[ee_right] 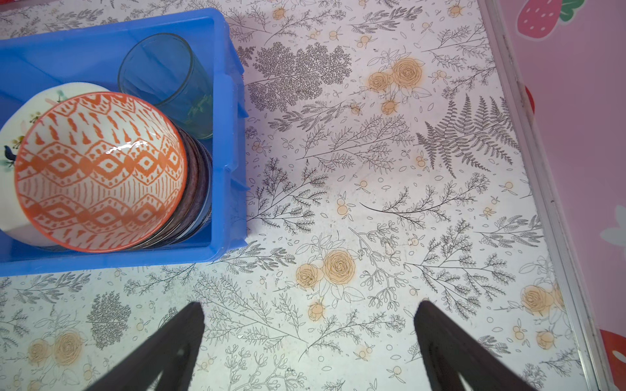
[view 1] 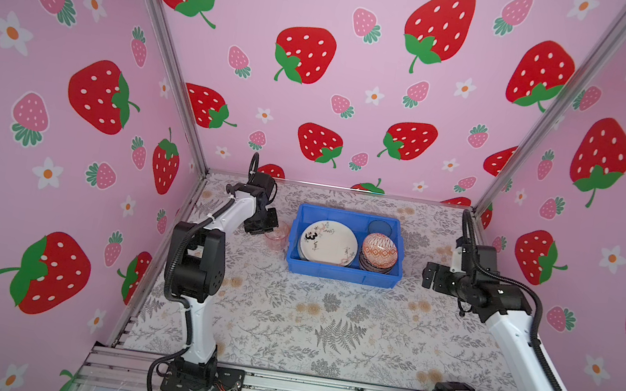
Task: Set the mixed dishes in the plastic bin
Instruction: 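Grasp the pink-rimmed clear cup with the left gripper and lift it, then carry the pink-rimmed cup with the left gripper over the bin beside the green cup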
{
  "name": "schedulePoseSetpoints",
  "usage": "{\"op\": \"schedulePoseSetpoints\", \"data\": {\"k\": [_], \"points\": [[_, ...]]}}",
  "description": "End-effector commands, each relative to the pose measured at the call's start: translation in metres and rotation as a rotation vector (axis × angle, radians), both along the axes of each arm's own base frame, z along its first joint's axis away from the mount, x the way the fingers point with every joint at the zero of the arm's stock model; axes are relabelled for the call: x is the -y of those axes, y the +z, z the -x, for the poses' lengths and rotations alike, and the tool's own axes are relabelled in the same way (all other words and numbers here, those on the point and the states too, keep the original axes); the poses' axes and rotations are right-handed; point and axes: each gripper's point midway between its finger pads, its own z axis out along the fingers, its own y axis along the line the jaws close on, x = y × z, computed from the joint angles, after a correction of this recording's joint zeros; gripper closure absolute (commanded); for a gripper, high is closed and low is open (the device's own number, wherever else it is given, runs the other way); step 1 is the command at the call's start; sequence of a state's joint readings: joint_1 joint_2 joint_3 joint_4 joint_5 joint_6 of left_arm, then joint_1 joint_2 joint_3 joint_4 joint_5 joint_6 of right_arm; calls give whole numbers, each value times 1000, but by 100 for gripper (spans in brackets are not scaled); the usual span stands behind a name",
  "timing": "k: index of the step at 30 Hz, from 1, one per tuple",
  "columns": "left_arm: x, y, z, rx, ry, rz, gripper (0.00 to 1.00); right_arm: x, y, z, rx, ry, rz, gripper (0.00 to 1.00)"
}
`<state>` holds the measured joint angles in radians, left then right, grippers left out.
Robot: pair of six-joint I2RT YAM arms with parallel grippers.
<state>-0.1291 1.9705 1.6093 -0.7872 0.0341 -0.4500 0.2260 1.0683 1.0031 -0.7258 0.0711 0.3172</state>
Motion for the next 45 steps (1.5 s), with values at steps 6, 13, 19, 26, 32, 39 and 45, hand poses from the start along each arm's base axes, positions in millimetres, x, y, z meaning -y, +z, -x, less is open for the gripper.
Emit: {"op": "schedulePoseSetpoints", "data": {"k": [6,13,19,26,32,39,45], "points": [[2,10,10,-16,-43,-18,86,-14,-7,-12,-12,47,-50,1],[7,1,12,-54,-66,-35,86,-21,-6,-22,-12,72,-69,1],[10,1,13,-67,-83,-51,93,-21,-10,-22,-18,64,-71,1],[-12,28,23,-78,-90,-177,100,-22,-11,-21,-25,72,-74,1],[-14,89,29,-12,-97,-186,100,-25,-11,-22,-27,83,-81,1],[42,158,8,208,-178,66,100,-34,-20,-21,-50,109,-130,1],[88,187,-9,318,-245,180,100,-32,-10,-18,-47,106,-129,1]]}}
